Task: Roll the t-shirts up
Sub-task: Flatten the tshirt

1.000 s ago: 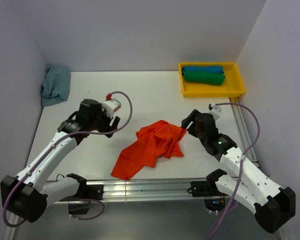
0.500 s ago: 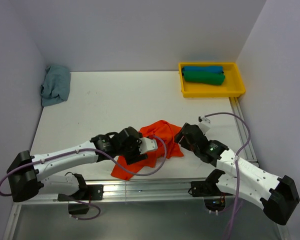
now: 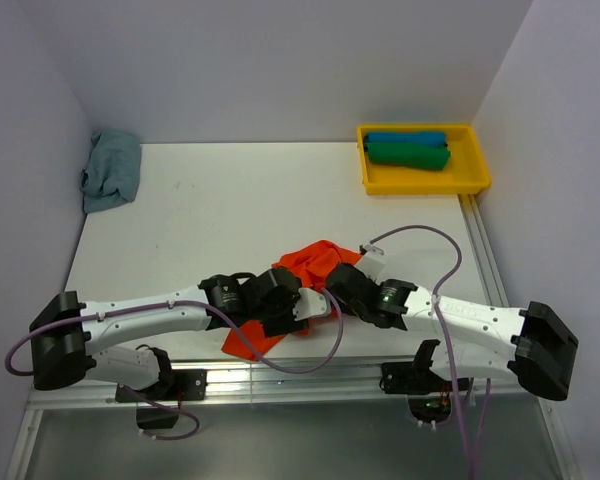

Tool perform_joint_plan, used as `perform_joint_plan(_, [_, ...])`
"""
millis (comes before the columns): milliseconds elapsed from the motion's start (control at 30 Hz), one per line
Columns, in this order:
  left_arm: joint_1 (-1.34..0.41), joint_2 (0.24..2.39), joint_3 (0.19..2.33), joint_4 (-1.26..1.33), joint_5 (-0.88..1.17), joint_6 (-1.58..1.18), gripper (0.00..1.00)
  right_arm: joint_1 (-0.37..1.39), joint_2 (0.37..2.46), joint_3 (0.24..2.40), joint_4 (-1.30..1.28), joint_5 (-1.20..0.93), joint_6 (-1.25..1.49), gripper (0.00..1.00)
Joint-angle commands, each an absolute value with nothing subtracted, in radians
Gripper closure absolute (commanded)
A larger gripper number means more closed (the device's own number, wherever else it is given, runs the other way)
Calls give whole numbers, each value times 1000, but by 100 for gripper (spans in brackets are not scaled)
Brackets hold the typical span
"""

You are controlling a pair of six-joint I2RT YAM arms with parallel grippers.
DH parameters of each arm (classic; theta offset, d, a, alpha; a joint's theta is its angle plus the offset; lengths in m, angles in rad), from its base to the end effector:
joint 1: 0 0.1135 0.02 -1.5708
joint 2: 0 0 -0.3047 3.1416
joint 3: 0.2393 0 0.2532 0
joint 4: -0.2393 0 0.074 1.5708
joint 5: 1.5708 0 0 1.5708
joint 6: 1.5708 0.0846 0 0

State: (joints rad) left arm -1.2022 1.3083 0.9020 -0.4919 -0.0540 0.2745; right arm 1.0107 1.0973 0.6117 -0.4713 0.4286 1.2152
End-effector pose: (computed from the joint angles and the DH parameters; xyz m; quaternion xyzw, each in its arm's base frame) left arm 0.1085 -0.2683 0.2417 0.6285 0.7039 -0.1248 0.3064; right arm 0.1433 0.1623 0.1996 0.1590 0.9200 0.1752 0.3123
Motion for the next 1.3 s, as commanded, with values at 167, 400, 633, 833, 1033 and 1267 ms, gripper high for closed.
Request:
perform_joint_plan(167, [-1206,1310,976,-477,-34,264,36,1055,1117,655,-483,498,1305,66])
perform_joint_plan(400, [-1207,1296,959,-396,14,278,36,1042,967,603,-508,514,1336,87])
perform_joint_plan(633, [-1209,1385,948,-279,11,255,37,896,781,528,-489,440,1264,93])
perform_joint_plan(833, [-1215,1459,974,-244,23,215,42,730,726,526,-480,390,1189,94])
perform_joint_plan(1033, [-1252,1549,965,-218,-35,196,44,654,739,519,-454,342,1154,94])
perform_joint_plan(1267, [-1282,1647,980,-236,-120,155,47,606,772,508,-399,293,1137,94])
